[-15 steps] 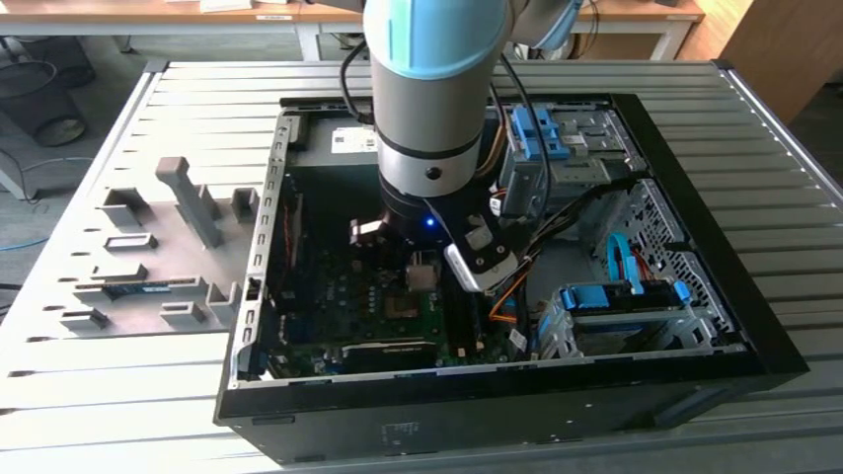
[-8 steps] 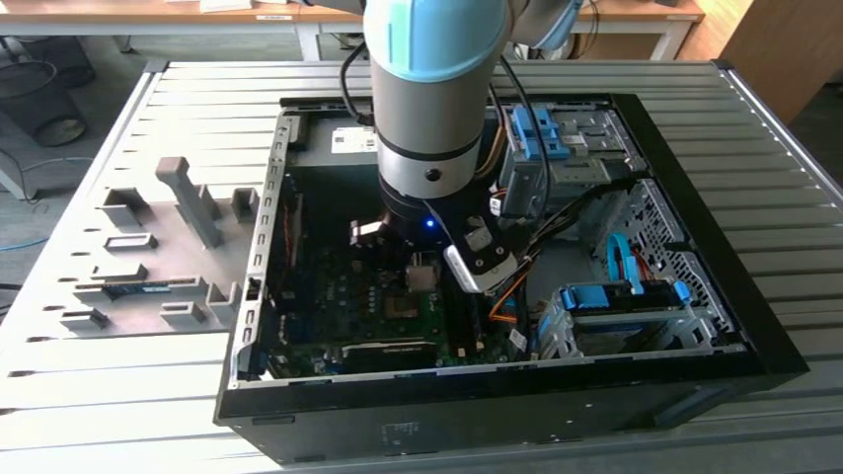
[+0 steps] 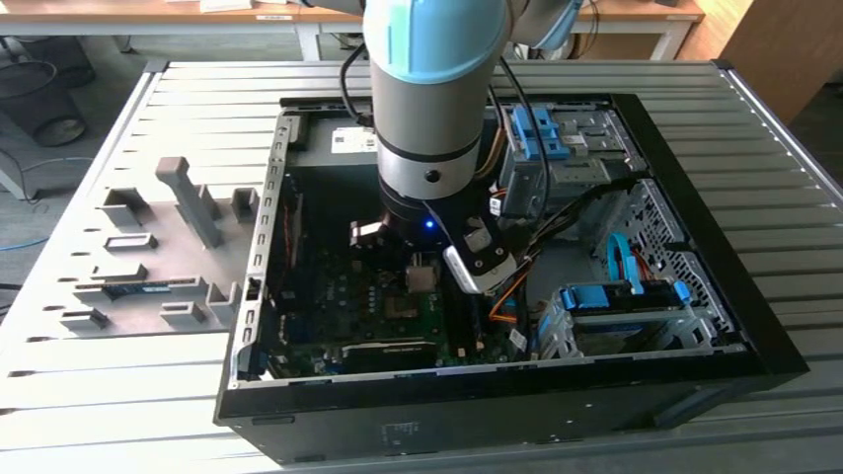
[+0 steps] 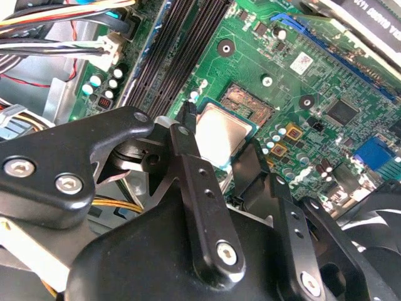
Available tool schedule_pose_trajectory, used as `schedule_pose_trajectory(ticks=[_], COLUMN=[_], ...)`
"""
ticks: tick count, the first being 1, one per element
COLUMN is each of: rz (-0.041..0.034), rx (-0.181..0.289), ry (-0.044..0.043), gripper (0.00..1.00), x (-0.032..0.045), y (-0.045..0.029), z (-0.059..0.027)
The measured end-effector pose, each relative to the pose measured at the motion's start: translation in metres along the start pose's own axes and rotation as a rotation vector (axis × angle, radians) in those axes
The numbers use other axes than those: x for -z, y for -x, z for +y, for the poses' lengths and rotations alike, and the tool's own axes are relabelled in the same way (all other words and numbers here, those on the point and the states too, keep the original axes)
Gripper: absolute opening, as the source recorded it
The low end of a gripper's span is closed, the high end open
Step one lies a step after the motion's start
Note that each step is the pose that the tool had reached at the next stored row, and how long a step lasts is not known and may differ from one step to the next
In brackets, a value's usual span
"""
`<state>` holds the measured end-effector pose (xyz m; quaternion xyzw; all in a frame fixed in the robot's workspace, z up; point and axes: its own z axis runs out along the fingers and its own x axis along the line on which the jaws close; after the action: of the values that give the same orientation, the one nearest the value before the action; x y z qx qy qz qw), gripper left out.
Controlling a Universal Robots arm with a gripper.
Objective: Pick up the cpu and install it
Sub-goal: 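Place the cpu into insertion slot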
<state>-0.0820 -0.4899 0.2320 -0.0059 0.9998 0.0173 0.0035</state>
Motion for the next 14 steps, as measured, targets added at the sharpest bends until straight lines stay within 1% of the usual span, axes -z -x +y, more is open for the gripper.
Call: schedule_pose_trajectory(ticks=[6,11,14], rz=[0.0,0.0,-0.0001], rx=[0.0,-0.003,-0.005], ry=[-0.0002,-0.0002,-0.0003], gripper=[0.47,0.47,0.47], x=[-0.002,-0.0045,-0.0076], y=[-0.0017,-0.0056,-0.0088], z=[0.0004,0.0032,0.0054])
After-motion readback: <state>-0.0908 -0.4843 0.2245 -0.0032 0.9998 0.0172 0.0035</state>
